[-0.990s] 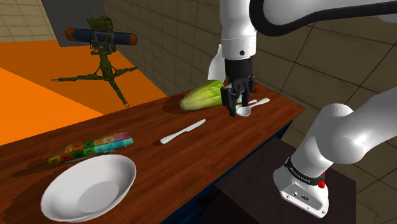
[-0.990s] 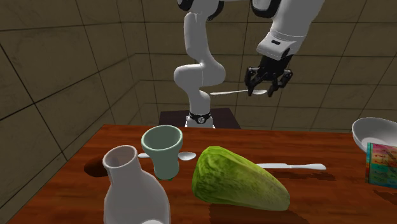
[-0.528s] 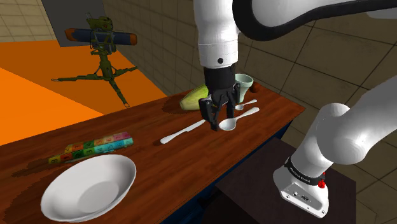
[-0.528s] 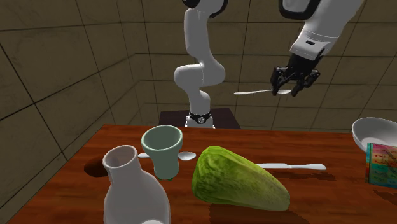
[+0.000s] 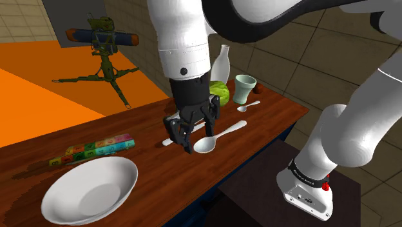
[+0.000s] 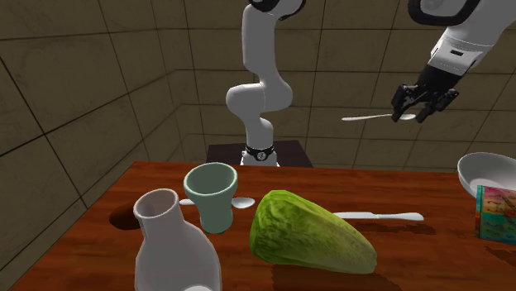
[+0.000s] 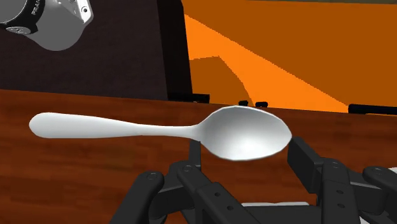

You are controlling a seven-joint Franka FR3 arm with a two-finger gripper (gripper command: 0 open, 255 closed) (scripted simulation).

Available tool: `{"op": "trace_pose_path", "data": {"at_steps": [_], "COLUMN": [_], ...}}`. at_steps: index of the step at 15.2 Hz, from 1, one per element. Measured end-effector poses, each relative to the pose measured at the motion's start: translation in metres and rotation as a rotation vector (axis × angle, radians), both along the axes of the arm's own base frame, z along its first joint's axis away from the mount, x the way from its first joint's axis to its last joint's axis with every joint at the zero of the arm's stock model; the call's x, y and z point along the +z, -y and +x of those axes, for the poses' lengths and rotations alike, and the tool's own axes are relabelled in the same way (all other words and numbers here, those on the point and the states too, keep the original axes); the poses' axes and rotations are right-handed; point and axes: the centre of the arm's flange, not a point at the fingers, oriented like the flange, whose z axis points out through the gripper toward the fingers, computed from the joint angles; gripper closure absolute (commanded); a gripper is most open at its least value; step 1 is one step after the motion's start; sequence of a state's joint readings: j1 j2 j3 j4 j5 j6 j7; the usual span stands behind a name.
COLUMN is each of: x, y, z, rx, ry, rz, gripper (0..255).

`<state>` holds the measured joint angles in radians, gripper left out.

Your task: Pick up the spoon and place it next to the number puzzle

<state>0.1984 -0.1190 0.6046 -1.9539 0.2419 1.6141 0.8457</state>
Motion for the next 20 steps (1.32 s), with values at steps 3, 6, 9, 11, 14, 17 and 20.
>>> {"op": "trace_pose_path", "data": {"at_steps": [3, 6, 9, 11, 14, 17, 20], "x": [-0.005, -0.003, -0.002, -0.001, -0.013, -0.029, -0.044], "y": [-0.039, -0.076, -0.119, -0.139, -0.149, -0.15, -0.149], "z": [0.0, 0.0, -0.003, 0.002, 0.001, 0.002, 0.001], "rx": [0.0, 0.001, 0.002, 0.001, -0.002, -0.002, -0.002], "ry": [-0.001, 0.0, -0.001, -0.001, -0.001, -0.001, -0.001], "rz": [0.0, 0.0, 0.001, 0.001, 0.001, 0.001, 0.0], "gripper": [255, 255, 255, 255, 255, 255, 255]}}
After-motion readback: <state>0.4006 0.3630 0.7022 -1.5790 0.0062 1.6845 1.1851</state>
